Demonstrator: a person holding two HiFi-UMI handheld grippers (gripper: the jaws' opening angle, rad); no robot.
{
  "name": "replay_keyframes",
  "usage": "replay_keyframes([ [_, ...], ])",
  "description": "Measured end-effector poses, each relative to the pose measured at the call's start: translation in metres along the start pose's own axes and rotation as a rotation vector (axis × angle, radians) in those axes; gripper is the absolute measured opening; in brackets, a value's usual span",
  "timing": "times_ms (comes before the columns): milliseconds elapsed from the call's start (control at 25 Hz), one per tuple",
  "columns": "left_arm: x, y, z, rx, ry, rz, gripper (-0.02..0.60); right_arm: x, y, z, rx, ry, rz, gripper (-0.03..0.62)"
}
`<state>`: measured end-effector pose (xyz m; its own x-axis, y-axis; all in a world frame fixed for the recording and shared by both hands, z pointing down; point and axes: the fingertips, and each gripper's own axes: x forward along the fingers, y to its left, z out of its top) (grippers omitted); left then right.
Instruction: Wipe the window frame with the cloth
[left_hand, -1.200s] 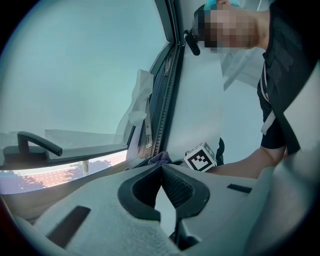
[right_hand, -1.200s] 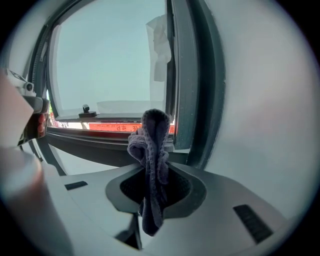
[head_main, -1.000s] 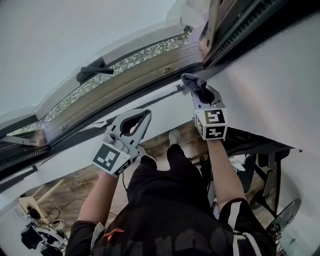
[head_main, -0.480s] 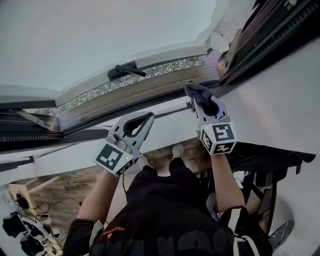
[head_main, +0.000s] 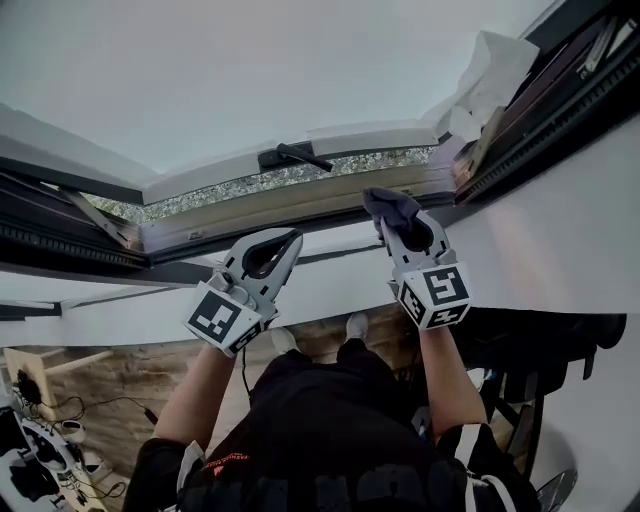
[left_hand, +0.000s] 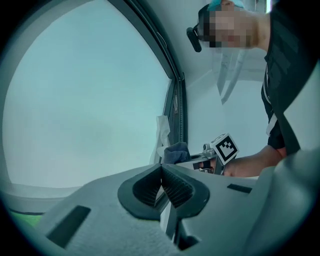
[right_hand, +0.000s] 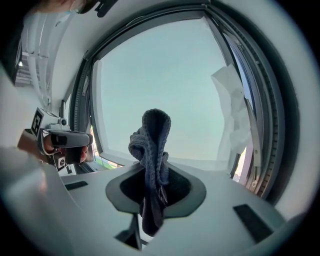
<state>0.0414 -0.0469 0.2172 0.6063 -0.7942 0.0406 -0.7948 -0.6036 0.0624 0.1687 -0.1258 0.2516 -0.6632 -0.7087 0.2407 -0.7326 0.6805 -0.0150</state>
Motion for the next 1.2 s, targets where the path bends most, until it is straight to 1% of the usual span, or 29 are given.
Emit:
replay_keyframes([
  [200, -0.019, 0.015, 0.010, 0.001, -0.003, 0.061, 0.020, 0.004, 0.029, 0.025, -0.029, -0.032, 0.056, 0.061],
  [360, -0.031, 0.019, 0.020, -0.002, -0.037, 0.068, 0.020, 0.008, 0.049, 0.041, -0.039, -0.055, 0.098, 0.061],
  [640, -0.043, 0.025, 0.035, -0.009, -0.062, 0.083, 0.020, 0.012, 0.077, 0.061, -0.043, -0.089, 0.159, 0.061],
  [760, -0.047, 0.029, 0.038, -0.009, -0.069, 0.095, 0.020, 0.014, 0.084, 0.066, -0.049, -0.094, 0.177, 0.061],
  [880, -0.050, 0.035, 0.036, 0.015, -0.077, 0.105, 0.020, 0.018, 0.087, 0.070, -0.047, -0.100, 0.188, 0.061],
  [1040, -0.051, 0.039, 0.038, -0.005, -0.064, 0.114, 0.020, 0.023, 0.089, 0.072, -0.047, -0.103, 0.197, 0.061],
  [1200, -0.053, 0.043, 0.039, -0.001, -0.063, 0.118, 0.020, 0.027, 0.093, 0.072, -0.048, -0.102, 0.205, 0.061],
])
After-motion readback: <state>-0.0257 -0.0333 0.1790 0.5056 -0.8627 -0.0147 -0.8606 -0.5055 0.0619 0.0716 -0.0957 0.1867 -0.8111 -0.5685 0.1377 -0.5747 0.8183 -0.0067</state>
